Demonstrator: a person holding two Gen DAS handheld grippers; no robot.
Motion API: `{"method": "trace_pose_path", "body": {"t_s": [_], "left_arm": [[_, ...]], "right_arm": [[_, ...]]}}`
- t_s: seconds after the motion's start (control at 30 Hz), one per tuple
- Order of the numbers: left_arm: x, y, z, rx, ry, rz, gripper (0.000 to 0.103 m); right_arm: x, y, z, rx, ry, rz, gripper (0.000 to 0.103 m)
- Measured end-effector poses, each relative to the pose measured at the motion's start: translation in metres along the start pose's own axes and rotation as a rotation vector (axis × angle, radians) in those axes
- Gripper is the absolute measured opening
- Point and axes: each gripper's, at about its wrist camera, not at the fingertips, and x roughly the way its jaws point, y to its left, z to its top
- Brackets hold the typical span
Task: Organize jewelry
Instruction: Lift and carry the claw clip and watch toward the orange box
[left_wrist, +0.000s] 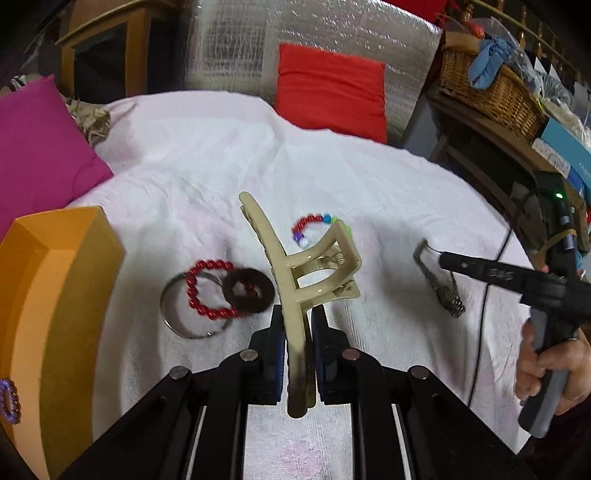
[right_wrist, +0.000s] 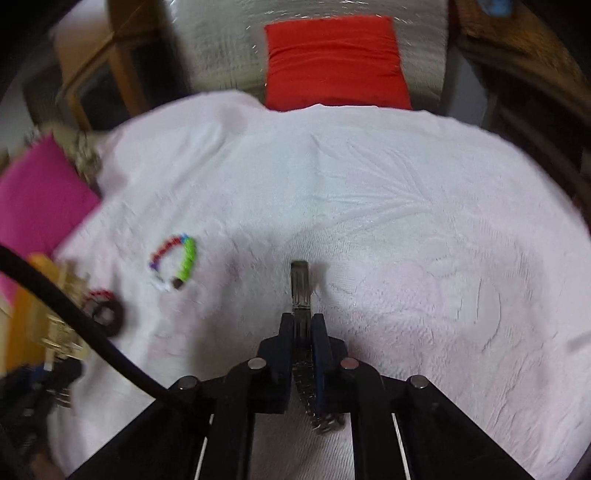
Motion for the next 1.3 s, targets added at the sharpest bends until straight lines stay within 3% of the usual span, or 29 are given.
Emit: {"method": "trace_pose_path", "body": {"t_s": [0.1, 0.27, 0.5, 0.73, 0.93, 1.0, 1.07, 1.1, 1.13, 1.2, 1.3], "left_arm": [[-0.005, 0.004, 0.002, -0.012, -0.022, 0.007, 0.014], [-0.01, 0.008, 0.003, -0.02, -0.046, 0.031, 0.014], [-0.012, 0.01, 0.003, -0.032, -0.057, 0.035, 0.014], [-0.03, 0.015, 0.004, -0.053, -0.105, 0.045, 0.014], [-0.034, 0.018, 0.001, -0.04, -0.104, 0.069, 0.014], [-0.034, 0.022, 0.001, -0.049, -0.103, 0.071, 0.014], [-0.034, 0.024, 0.002, -0.058, -0.103, 0.066, 0.014], [-0.034, 0.024, 0.002, -0.057, -0.102, 0.067, 0.014], [-0.033, 0.024, 0.002, -0.055, -0.101, 0.069, 0.014], [-0.032, 0.023, 0.001, -0.047, -0.1, 0.069, 0.014], [-0.032, 0.024, 0.002, -0.052, -0.1, 0.068, 0.014]], "right_arm": [[-0.014, -0.017, 0.006, 0.108, -0.023, 0.12, 0.01], [-0.021, -0.037, 0.01, 0.208, -0.038, 0.194, 0.01], [-0.031, -0.031, 0.011, 0.174, -0.07, 0.224, 0.01], [-0.053, -0.014, 0.012, 0.164, -0.107, 0.344, 0.004], [-0.06, 0.007, 0.01, 0.083, -0.112, 0.278, 0.004], [-0.05, 0.008, 0.008, 0.066, -0.07, 0.213, 0.005], [-0.04, 0.006, 0.005, 0.072, -0.027, 0.204, 0.006], [-0.034, 0.004, 0.005, 0.076, -0.001, 0.191, 0.016], [-0.026, 0.003, 0.004, 0.073, 0.043, 0.168, 0.037], [-0.018, 0.001, 0.002, 0.075, 0.061, 0.151, 0.06], [-0.006, -0.001, -0.002, 0.078, 0.099, 0.143, 0.06]]}}
